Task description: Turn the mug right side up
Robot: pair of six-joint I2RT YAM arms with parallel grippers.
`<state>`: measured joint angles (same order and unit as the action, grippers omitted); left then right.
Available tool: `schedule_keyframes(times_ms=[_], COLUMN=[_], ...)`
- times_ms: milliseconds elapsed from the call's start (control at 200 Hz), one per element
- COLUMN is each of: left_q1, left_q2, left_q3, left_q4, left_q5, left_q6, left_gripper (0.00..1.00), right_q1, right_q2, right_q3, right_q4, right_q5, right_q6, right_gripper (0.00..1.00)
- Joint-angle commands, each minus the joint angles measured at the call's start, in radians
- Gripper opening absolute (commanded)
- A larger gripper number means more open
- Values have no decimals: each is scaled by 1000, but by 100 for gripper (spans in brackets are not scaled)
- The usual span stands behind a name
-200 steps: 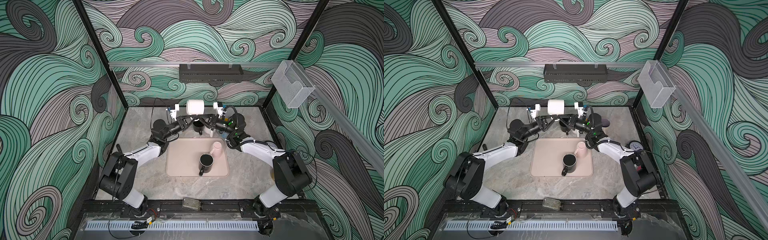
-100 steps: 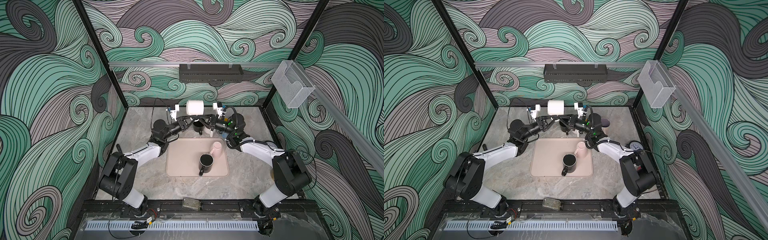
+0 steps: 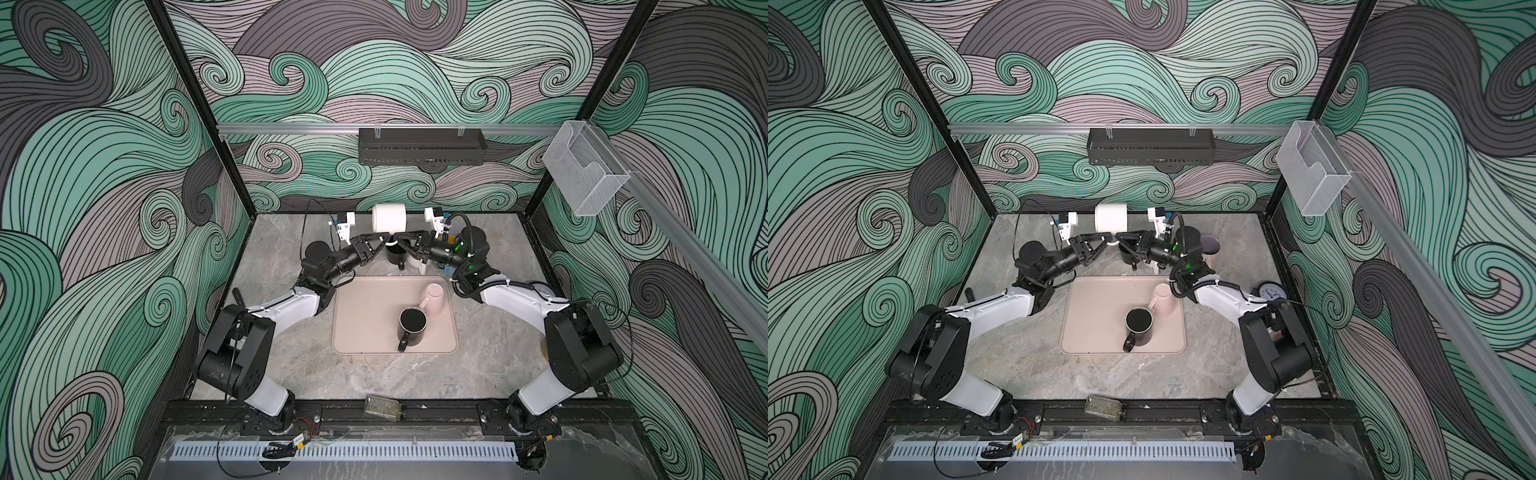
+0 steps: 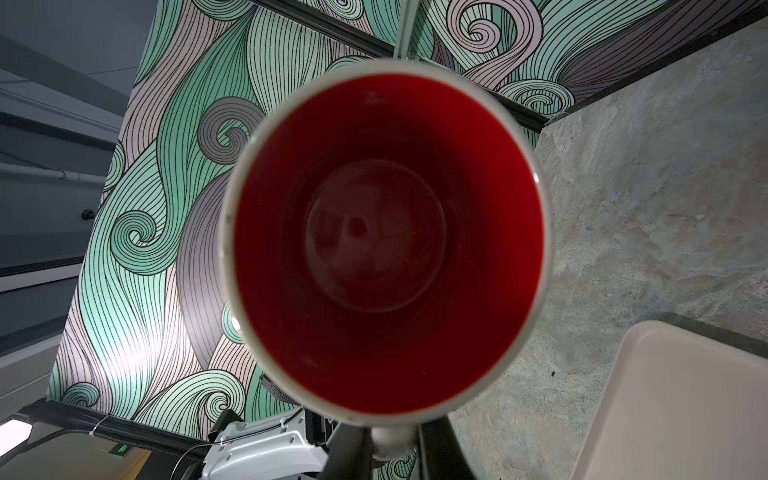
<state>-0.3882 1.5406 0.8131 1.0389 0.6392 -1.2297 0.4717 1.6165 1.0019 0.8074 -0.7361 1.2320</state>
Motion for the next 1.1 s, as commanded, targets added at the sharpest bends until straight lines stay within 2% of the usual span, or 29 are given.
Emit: schedule_keyframes(times_ms=[0,120,330,440,600,821,1096], left_q1=[7,7,6,3,-6,-16,-24], left_q2=[-19,-11,4,16,19,18,19], left_q3=[4,11,11,13,18,19,19], left_q4=[0,-10,9,48,70,72,76], left_q5=[-9,0,35,54,69,74,77], left_q6=[22,23,13,-17,-28,-28,-28], left_gripper=[21,0,0,0,0,0,0], right_q1=[-2,-2,-2,-1,1,5,7], right_q2=[-23,-18,-4,12,42,66,73], right_q3=[25,29,40,48,71,91,105], right_q4=[93,97,132,178,237,268,275], right_q5=[-19,-27,-33,-34,-31,-25,1], right_q6=[-14,-16,-4,24,69,92,93], right_gripper=[0,0,0,18,26,28,25])
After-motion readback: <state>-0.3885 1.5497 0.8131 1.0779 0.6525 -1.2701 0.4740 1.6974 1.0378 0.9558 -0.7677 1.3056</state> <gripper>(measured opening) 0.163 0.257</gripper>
